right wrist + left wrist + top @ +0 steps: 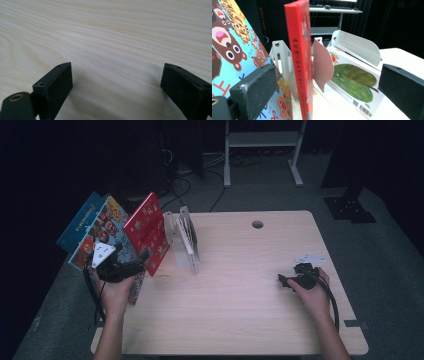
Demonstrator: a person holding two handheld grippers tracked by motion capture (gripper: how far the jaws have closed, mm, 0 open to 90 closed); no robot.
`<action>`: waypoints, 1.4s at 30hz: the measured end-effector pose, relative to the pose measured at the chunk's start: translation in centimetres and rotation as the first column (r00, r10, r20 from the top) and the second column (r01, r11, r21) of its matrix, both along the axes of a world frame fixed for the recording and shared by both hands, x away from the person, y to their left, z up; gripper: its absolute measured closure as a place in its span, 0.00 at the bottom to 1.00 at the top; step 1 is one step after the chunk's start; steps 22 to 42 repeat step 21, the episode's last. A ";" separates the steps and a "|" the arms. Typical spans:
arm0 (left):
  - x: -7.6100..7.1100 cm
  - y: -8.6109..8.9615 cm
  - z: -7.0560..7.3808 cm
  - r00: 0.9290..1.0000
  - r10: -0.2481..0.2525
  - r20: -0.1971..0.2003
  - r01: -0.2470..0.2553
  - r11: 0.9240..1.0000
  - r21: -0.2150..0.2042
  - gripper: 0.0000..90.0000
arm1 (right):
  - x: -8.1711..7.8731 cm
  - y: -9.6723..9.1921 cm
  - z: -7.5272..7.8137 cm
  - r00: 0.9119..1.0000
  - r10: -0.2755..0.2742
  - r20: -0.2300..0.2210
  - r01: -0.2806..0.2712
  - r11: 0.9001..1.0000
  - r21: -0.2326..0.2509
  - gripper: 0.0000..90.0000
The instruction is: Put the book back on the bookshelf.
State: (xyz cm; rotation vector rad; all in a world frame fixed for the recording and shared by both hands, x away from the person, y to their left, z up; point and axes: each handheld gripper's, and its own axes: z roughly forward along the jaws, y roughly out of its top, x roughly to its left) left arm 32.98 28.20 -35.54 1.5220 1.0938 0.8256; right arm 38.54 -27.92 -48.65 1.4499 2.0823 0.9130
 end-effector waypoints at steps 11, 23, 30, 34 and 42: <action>-2.9 -0.9 -0.1 0.999 -0.051 -0.007 0.051 0.999 -0.017 0.01 | 0.0 0.0 0.0 1.000 0.000 0.000 0.000 1.000 0.000 0.10; -3.5 -1.2 0.2 0.998 -0.068 0.003 0.068 0.997 -0.027 0.01 | 0.0 0.0 0.0 1.000 0.000 0.000 0.000 1.000 0.000 0.10; -3.5 -1.2 0.2 0.998 -0.068 0.003 0.068 0.997 -0.027 0.01 | 0.0 0.0 0.0 1.000 0.000 0.000 0.000 1.000 0.000 0.10; -3.5 -1.2 0.2 0.998 -0.068 0.003 0.068 0.997 -0.027 0.01 | 0.0 0.0 0.0 1.000 0.000 0.000 0.000 1.000 0.000 0.10; -3.5 -1.2 0.2 0.998 -0.068 0.003 0.068 0.997 -0.027 0.01 | 0.0 0.0 0.0 1.000 0.000 0.000 0.000 1.000 0.000 0.10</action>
